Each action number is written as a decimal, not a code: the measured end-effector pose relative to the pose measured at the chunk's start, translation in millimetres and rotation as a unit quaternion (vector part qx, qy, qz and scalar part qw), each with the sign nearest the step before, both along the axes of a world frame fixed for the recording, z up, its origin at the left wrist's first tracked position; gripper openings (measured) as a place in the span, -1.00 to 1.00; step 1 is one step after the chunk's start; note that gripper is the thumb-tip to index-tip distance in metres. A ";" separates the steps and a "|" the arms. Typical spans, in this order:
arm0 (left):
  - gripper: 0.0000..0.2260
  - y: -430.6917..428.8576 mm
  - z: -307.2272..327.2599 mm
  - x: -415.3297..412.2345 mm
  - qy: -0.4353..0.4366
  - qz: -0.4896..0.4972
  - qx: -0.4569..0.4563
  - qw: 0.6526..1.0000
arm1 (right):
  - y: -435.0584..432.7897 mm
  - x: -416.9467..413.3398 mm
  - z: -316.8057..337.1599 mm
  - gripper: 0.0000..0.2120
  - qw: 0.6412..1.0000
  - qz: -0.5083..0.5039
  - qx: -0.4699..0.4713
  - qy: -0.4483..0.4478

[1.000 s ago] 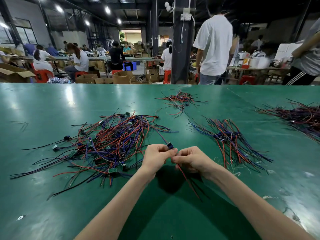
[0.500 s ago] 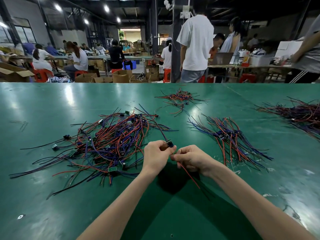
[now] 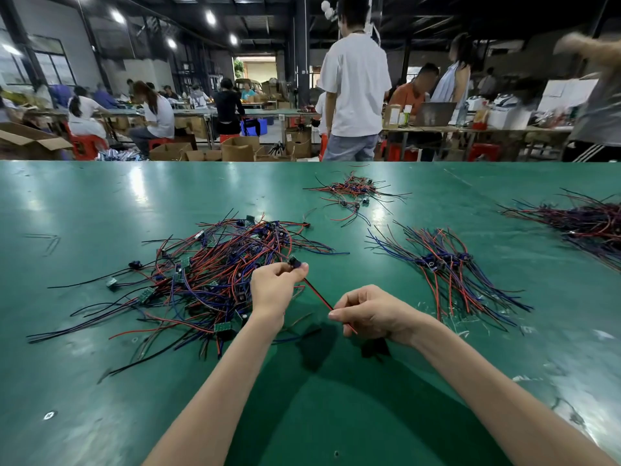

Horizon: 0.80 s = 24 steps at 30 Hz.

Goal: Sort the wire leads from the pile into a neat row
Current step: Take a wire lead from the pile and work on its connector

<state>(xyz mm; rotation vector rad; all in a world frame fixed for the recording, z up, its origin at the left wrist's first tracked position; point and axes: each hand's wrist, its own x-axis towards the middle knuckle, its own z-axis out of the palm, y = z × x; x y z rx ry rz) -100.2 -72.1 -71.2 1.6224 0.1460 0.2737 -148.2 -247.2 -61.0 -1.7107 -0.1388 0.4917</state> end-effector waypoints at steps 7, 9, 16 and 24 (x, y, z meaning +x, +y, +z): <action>-0.79 5.9 2.7 0.8 0.014 0.019 -0.044 0.999 | -1.9 -3.0 0.4 -0.95 0.999 0.048 -0.002 0.009; -0.78 7.2 3.2 1.3 0.013 0.027 -0.052 0.998 | -2.7 -3.7 -0.6 -0.96 0.998 0.065 0.006 0.010; -0.80 8.1 2.2 3.2 0.007 0.029 -0.064 0.998 | -3.1 -5.4 0.4 -0.91 0.996 0.091 0.002 0.008; -0.81 7.2 6.8 0.0 -0.016 -0.008 -0.052 0.998 | -4.7 -5.9 3.8 -0.81 0.992 0.123 0.030 0.010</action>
